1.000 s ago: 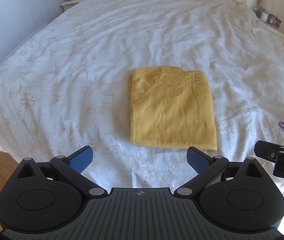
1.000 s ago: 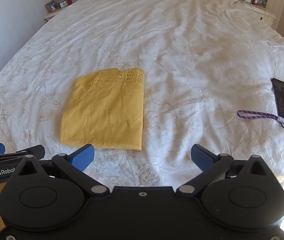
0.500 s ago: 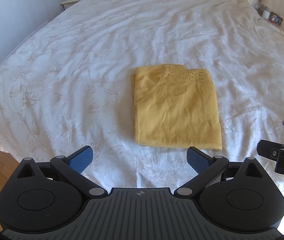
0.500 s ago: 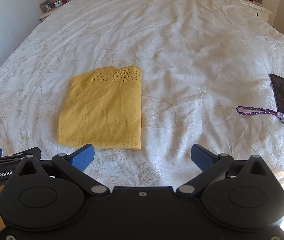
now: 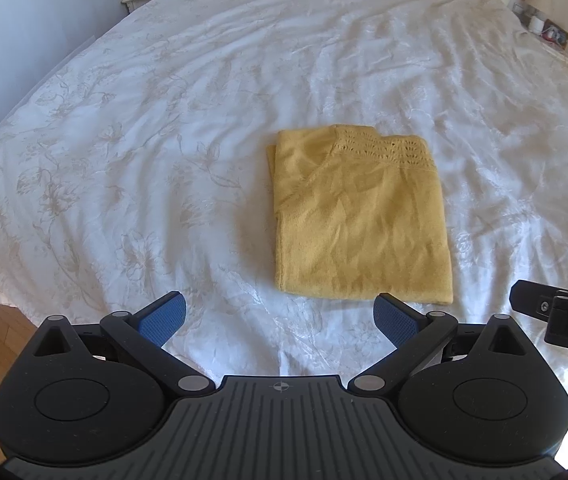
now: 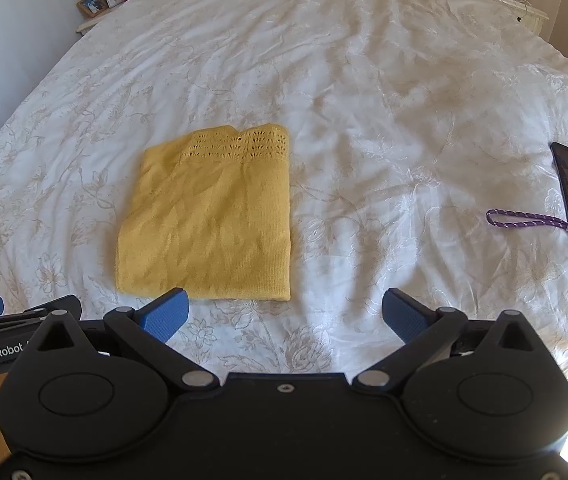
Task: Fold small clothes
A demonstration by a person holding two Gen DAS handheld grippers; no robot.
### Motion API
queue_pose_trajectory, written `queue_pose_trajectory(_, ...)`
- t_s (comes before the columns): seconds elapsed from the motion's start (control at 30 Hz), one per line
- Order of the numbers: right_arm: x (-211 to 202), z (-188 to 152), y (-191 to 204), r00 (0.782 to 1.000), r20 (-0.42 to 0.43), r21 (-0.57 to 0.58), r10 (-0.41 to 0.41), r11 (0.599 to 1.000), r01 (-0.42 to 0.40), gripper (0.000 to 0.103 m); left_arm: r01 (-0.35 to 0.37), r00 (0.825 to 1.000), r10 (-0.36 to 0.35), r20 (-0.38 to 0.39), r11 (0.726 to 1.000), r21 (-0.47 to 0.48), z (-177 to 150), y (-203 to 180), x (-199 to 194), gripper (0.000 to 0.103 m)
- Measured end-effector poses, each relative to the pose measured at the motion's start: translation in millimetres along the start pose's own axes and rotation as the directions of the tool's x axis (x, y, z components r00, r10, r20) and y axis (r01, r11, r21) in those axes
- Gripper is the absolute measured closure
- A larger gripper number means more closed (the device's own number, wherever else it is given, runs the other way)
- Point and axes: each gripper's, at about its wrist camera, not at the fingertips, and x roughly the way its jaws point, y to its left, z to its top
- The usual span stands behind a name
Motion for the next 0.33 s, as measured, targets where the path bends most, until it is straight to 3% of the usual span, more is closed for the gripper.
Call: queue_pose_trajectory(0.33,17,8,6,0.999,-0.034,-0.004,0.002,1.0,-0.002,0.001,0.01,1.0,-0.009,-0.013,1.0,0.009,9,1,13,0.001)
